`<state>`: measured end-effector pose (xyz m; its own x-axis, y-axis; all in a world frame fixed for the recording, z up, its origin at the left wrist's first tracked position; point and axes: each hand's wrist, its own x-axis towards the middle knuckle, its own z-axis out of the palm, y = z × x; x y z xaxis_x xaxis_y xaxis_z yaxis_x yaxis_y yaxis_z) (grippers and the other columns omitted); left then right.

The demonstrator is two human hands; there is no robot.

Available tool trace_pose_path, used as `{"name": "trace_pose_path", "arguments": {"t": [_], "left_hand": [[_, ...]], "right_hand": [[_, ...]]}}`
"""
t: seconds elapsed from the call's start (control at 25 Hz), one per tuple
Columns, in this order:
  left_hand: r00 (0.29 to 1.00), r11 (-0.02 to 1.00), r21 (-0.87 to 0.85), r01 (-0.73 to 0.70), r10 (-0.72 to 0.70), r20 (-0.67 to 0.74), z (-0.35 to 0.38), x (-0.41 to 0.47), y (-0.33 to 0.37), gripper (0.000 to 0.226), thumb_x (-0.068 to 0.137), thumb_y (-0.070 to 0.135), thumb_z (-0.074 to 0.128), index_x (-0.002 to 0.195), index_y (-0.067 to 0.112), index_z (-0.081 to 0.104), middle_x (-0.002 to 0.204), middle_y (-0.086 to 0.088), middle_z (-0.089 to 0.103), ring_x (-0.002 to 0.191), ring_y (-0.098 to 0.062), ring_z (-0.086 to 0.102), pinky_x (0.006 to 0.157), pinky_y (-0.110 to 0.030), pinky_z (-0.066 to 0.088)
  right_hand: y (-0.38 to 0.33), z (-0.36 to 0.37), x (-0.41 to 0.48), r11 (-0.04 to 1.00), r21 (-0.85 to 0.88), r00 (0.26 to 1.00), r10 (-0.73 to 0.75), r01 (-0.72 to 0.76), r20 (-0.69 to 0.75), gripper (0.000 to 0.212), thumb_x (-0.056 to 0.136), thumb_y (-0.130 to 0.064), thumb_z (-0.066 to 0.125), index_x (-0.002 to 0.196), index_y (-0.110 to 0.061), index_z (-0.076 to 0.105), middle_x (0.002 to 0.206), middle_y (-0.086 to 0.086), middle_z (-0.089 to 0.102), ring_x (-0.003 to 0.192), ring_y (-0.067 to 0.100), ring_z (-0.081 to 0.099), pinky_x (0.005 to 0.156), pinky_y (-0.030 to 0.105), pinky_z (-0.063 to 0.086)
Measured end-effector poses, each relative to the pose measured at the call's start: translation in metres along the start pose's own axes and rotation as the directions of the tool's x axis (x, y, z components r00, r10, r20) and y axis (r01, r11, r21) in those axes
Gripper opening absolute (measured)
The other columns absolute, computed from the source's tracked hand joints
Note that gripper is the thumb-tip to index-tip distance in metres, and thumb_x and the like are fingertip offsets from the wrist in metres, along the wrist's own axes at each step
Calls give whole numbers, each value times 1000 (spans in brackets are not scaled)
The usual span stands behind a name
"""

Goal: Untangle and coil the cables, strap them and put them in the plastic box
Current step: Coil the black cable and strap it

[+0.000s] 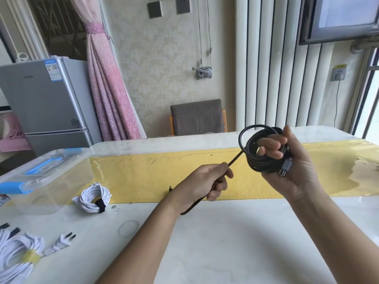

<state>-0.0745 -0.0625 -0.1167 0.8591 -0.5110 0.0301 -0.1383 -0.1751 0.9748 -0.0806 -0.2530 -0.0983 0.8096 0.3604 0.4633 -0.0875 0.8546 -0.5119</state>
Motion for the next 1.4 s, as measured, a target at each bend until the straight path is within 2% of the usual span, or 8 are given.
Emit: {"name": "trace_pose_path", "arguments": {"t": [0.12, 0.24, 0.48, 0.6, 0.8, 1.0, 1.24, 1.4], "left_hand": [[995, 999, -8, 48, -47, 86, 5, -4, 5, 30, 102, 35, 37, 99, 14, 59, 59, 6, 33, 45, -8, 26, 43, -17, 23], [991, 992, 112, 58, -71, 113, 10, -5, 8, 30, 103, 29, 36, 97, 13, 61, 59, 5, 28, 46, -7, 23, 42, -16, 22], [957, 844, 508, -175, 268, -116, 7, -10, 15, 40, 97, 32, 52, 60, 19, 59, 42, 10, 31, 41, -5, 27, 45, -21, 24], [901, 770, 585, -254, 408, -146, 2, -16, 19, 43, 94, 27, 57, 53, 18, 55, 39, 9, 32, 42, -7, 30, 45, -20, 24], [807, 788, 517, -333, 522, -277, -12, -17, 24, 48, 86, 28, 69, 46, 17, 44, 44, 10, 29, 45, -8, 26, 46, -23, 24], [779, 809, 480, -339, 527, -340, -19, -16, 27, 53, 88, 26, 65, 43, 17, 38, 39, 11, 30, 41, -5, 28, 48, -14, 26], [831, 921, 323, -217, 348, -434, -18, -8, 14, 58, 95, 40, 49, 49, 6, 35, 46, 2, 24, 36, -4, 26, 43, -12, 27], [930, 984, 142, -104, 147, -338, 3, -1, 7, 60, 95, 50, 40, 46, 16, 32, 41, 5, 25, 35, -8, 24, 39, -17, 25]], "right_hand": [[-2, 7, -4, 951, -268, 952, -213, 151, -221, 25, 81, -30, 59, 60, -16, 59, 61, -2, 53, 51, 8, 52, 67, 20, 52], [-3, 7, -1, 828, -548, 932, -284, 120, -226, 18, 82, -23, 60, 76, -12, 73, 83, 7, 68, 81, 16, 65, 80, 26, 52], [2, -6, -4, -83, -978, 934, -321, -192, -156, 14, 88, -23, 64, 89, -11, 70, 79, 4, 71, 63, 26, 61, 58, 40, 54], [11, -6, -4, -225, -942, 965, -142, -250, -222, 36, 91, -29, 61, 69, -1, 59, 52, 6, 54, 43, 14, 45, 42, 23, 40], [19, 0, -8, 163, -930, 932, 214, -329, -292, 53, 91, -49, 47, 87, -4, 73, 82, 3, 74, 64, 17, 59, 63, 21, 47], [29, -1, -12, 397, -858, 809, 586, -327, -37, 45, 81, -54, 64, 68, -11, 68, 68, 9, 68, 67, 28, 64, 89, 58, 46], [28, 2, -12, 726, -612, 873, 474, -312, 116, 35, 74, -36, 74, 50, -21, 54, 46, -4, 48, 39, 12, 50, 66, 28, 52], [29, -6, -6, 883, -338, 852, 429, -326, 299, 31, 92, -22, 54, 63, -17, 63, 54, -6, 51, 50, 8, 59, 77, 28, 53]]}}
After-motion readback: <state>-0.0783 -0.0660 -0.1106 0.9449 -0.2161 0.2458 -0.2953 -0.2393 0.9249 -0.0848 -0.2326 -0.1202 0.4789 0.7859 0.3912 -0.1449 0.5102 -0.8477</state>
